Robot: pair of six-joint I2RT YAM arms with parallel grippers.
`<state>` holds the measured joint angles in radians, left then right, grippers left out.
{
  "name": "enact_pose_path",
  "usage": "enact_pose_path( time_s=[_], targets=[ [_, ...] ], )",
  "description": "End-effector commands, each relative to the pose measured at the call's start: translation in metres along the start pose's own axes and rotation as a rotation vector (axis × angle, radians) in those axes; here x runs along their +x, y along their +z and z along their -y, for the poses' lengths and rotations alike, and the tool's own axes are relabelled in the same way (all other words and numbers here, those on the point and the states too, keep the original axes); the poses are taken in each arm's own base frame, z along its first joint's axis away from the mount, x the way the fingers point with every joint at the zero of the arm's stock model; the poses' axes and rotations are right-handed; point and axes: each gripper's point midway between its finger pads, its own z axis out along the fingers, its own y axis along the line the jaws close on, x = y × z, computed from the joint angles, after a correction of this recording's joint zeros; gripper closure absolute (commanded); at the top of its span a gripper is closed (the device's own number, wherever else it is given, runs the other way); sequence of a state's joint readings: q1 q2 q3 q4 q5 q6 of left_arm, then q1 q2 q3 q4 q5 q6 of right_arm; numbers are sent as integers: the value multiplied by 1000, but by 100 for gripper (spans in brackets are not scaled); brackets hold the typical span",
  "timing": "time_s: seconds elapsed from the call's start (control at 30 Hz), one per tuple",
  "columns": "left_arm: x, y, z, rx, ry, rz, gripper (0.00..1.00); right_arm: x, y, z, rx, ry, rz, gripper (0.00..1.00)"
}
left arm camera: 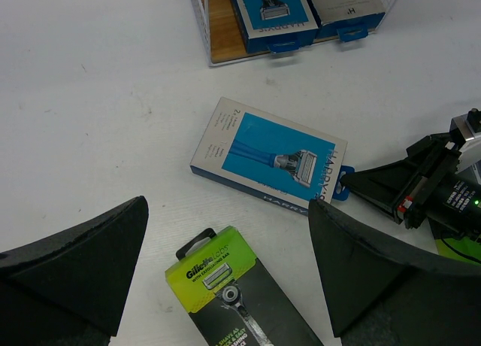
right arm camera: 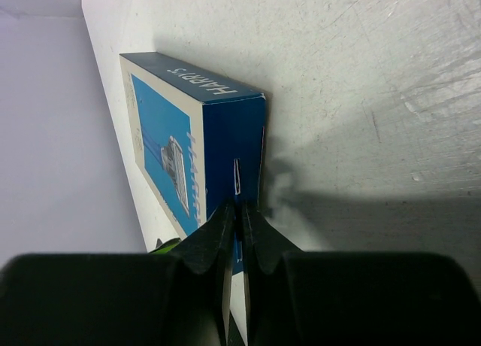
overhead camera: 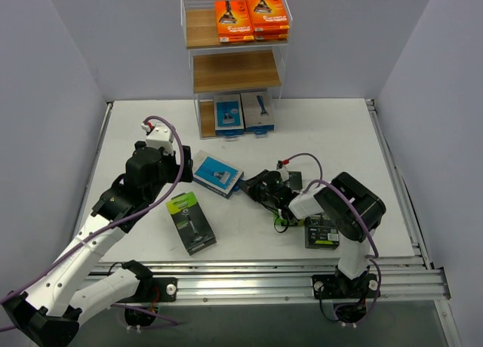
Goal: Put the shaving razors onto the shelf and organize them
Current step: Grab a shaving razor with the right arm
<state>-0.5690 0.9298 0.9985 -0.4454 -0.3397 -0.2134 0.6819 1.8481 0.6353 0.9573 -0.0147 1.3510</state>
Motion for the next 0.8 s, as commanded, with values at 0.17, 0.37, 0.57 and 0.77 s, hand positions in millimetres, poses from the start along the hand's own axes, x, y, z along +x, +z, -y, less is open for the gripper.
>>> enact_pose_path(
  time_s=[0.17, 0.37, 0.57, 0.77],
  targets=[
    [-10, -1, 4, 12, -10, 39, 3, 1, 2, 8, 29, 8, -6, 100],
    [-11, -3, 2, 2, -8, 48, 4, -3, 0, 4, 66, -124, -13, 100],
    [-11, -3, 1, -3, -3, 47, 4, -21, -8, 1, 118, -301, 19, 100],
    [-10, -2, 1, -5, -1, 44, 4, -43, -25, -9, 101, -346, 69, 100]
  ],
)
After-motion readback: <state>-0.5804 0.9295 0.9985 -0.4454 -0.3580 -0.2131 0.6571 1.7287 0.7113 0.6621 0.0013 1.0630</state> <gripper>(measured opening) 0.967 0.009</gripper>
